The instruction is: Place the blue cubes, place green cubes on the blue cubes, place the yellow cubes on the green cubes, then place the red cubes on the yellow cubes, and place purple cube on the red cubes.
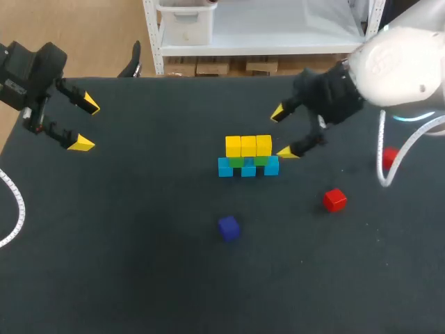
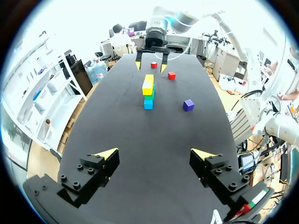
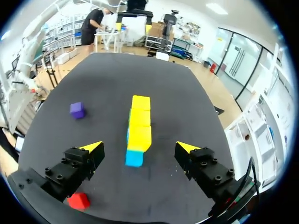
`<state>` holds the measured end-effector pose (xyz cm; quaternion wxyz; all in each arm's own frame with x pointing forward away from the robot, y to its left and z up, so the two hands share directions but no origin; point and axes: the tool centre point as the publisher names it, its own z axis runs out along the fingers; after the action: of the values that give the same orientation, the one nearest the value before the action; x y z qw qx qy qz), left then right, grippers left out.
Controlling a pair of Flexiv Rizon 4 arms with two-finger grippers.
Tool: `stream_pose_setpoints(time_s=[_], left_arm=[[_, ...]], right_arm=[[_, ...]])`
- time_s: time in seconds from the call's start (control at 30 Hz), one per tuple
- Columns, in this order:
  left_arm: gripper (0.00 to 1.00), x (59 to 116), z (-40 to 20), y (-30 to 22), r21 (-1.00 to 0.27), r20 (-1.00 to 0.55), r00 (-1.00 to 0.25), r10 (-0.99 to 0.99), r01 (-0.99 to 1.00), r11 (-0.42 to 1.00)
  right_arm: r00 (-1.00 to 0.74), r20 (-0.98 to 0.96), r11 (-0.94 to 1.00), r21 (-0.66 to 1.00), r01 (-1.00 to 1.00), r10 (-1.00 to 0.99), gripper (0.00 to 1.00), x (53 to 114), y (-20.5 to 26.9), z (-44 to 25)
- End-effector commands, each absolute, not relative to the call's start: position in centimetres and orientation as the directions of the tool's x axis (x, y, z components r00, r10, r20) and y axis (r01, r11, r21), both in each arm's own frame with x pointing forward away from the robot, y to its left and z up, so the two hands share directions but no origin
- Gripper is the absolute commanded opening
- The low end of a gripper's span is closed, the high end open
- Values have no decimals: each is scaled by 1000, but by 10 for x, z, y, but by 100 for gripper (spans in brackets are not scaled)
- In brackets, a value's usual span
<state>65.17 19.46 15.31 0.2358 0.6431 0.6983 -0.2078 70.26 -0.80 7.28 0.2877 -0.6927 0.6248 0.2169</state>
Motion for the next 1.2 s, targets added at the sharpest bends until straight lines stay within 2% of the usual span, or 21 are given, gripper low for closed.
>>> stream_pose_setpoints(time_s=[0.03,0.2,0.6,0.77,0.87,1.2], left_arm=[[100,651,152,196,16,-599,-58,798,996,85],[100,651,152,196,16,-599,-58,798,996,85],[100,651,152,196,16,-599,-58,798,996,85],[100,651,152,196,16,-599,-58,798,996,85],[100,651,152,196,16,-599,-58,798,996,85],[100,651,152,196,16,-599,-58,798,996,85]], right_arm=[[135,-675,-75,-117,-990,-726,100,696,-46,86],[134,-666,-69,-123,-990,-734,100,688,-87,85],[-27,-628,156,-150,-976,-778,100,671,-173,78],[-73,-631,219,-157,-963,-772,100,662,-191,77],[-33,-640,170,-154,-973,-768,100,656,-195,75],[-244,-607,428,-177,-886,-757,100,642,-224,63]])
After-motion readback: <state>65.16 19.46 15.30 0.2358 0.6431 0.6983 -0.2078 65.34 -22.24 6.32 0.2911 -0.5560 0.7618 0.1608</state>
